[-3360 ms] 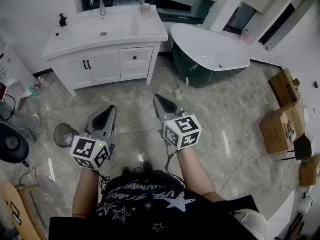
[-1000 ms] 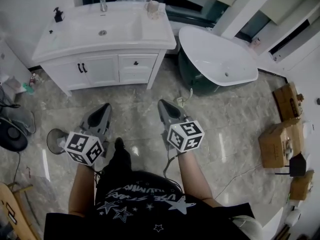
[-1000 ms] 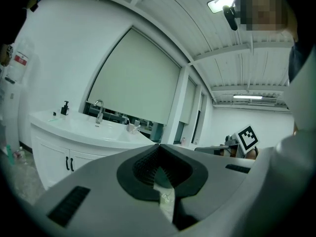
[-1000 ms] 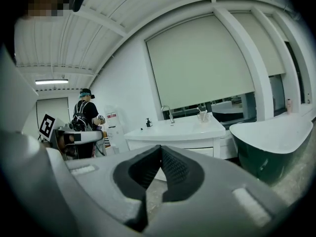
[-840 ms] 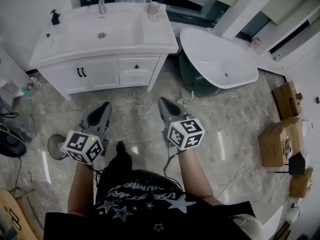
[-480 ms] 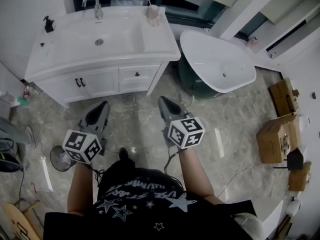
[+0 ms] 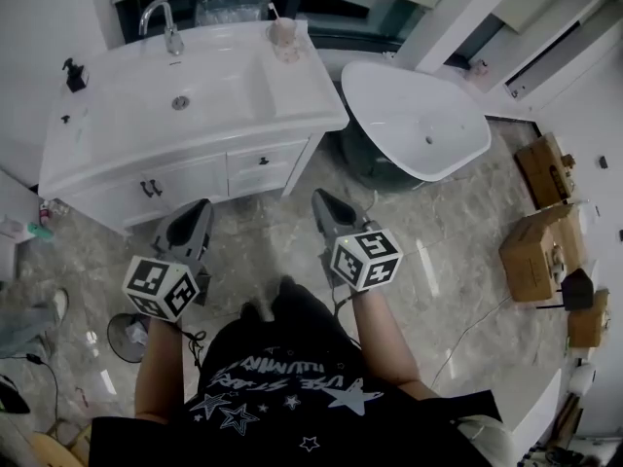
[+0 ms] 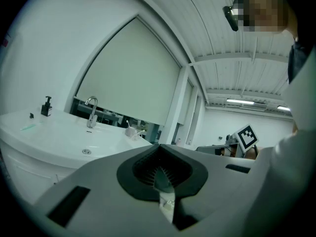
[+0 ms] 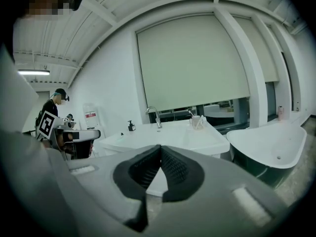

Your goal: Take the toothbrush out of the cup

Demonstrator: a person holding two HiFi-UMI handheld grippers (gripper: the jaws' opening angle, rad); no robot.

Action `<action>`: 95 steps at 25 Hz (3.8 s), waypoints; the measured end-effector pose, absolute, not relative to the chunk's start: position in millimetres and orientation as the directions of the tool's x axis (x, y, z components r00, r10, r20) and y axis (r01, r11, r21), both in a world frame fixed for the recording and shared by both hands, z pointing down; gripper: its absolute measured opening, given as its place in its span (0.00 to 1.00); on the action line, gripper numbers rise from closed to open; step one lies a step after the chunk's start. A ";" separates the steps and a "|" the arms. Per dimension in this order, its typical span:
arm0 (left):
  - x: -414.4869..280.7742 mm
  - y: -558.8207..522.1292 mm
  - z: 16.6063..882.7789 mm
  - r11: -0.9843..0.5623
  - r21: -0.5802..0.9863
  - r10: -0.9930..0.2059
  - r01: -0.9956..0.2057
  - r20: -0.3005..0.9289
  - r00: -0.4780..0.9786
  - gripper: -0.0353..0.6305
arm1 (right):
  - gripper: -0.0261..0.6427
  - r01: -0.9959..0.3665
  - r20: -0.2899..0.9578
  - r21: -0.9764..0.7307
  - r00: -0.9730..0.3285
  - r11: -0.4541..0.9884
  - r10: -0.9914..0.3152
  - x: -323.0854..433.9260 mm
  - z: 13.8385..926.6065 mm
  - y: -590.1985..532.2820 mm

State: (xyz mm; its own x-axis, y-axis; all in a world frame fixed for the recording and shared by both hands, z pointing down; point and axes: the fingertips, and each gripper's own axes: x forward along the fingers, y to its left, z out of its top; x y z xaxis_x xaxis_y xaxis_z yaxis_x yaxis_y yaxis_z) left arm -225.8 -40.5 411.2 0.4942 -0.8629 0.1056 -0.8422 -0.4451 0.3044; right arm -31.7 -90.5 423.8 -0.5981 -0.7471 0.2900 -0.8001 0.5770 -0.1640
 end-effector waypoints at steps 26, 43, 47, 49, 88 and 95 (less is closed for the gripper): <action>-217.7 -298.3 419.1 -0.314 0.273 -0.911 -0.909 0.184 0.370 0.06 | 0.04 -0.782 0.266 -0.204 -0.624 0.589 -0.735 -2.2 439.0 -408.5; -207.0 -431.4 432.5 -0.237 0.268 -0.934 -0.934 0.203 0.295 0.06 | 0.04 -0.781 0.264 -0.150 -0.622 0.606 -0.737 4.2 470.1 -569.9; -209.1 -451.8 438.0 -0.215 0.268 -0.939 -0.939 0.209 0.274 0.06 | 0.04 -0.770 0.270 -0.131 -0.634 0.625 -0.725 -1.2 478.6 -594.6; -209.4 -461.3 442.0 -0.205 0.272 -0.939 -0.940 0.216 0.268 0.06 | 0.07 -0.759 0.269 -0.121 -0.646 0.640 -0.715 -5.4 482.0 -604.8; -225.3 -523.7 493.4 -0.142 0.273 -0.905 -0.952 0.353 0.236 0.06 | 0.07 -0.708 0.243 0.064 -0.672 0.703 -0.699 -63.3 531.9 -681.9; -229.4 -515.4 492.1 -0.149 0.272 -0.905 -0.951 0.350 0.242 0.06 | 0.07 -0.723 0.216 0.080 -0.659 0.686 -0.721 -64.5 520.2 -678.2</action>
